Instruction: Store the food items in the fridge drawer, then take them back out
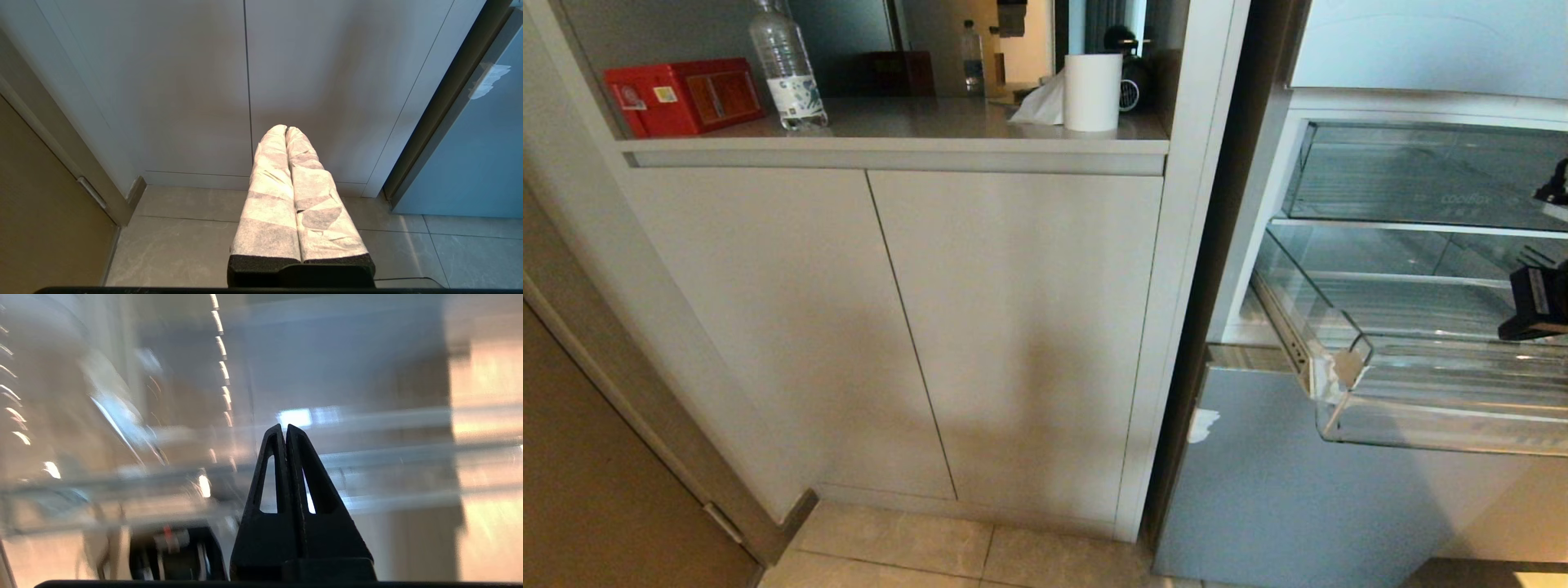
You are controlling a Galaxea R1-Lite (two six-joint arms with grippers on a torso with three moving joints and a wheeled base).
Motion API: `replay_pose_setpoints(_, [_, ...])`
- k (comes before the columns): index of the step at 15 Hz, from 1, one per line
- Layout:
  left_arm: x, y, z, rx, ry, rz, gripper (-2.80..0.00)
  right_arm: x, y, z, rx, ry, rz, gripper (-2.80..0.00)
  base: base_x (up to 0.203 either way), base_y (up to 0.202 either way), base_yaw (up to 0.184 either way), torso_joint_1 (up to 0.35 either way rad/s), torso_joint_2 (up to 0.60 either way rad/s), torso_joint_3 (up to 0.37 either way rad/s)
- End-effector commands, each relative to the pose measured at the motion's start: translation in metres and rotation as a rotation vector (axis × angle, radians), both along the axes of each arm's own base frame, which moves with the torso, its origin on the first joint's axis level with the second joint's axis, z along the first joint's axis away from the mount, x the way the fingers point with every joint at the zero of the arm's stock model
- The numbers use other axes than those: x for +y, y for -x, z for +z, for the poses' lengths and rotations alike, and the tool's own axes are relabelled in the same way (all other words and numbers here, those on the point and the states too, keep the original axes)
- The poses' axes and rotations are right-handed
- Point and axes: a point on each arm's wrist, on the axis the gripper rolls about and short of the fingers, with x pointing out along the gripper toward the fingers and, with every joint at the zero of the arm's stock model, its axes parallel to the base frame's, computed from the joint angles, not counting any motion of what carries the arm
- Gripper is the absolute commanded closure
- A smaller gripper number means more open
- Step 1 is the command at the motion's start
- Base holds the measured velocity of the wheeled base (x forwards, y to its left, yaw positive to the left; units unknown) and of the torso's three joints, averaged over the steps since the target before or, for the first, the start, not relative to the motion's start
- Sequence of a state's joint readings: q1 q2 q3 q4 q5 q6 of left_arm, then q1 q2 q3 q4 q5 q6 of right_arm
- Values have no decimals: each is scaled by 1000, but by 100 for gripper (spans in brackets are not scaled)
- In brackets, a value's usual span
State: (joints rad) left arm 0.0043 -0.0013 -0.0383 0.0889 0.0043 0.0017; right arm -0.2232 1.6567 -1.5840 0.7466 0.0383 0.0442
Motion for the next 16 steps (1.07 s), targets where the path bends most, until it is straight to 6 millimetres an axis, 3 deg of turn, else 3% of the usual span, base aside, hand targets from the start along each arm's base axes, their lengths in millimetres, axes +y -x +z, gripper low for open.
replay_pose_setpoints(1, [0,0,0,0,0,2,0,3,13,16,-183,25,15,0,0,0,0,0,0,0])
replay_pose_setpoints(3, [0,0,0,0,0,1,0,12,50,35,-305,48,21,0,0,0,0,0,0,0])
replay_pose_setpoints(6, [0,0,0,0,0,1,0,35,148,67,-554,106,31,0,0,0,0,0,0,0])
replay_pose_setpoints(8, [0,0,0,0,0,1,0,50,216,65,-695,142,43,0,0,0,0,0,0,0])
replay_pose_setpoints(10, [0,0,0,0,0,1,0,64,276,42,-803,167,53,0,0,0,0,0,0,0])
replay_pose_setpoints(12, [0,0,0,0,0,1,0,73,318,0,-865,178,60,0,0,0,0,0,0,0])
replay_pose_setpoints(14, [0,0,0,0,2,1,0,76,332,-44,-863,158,38,0,0,0,0,0,0,0])
replay_pose_setpoints(16, [0,0,0,0,1,1,0,72,318,-77,-770,71,-18,0,0,0,0,0,0,0])
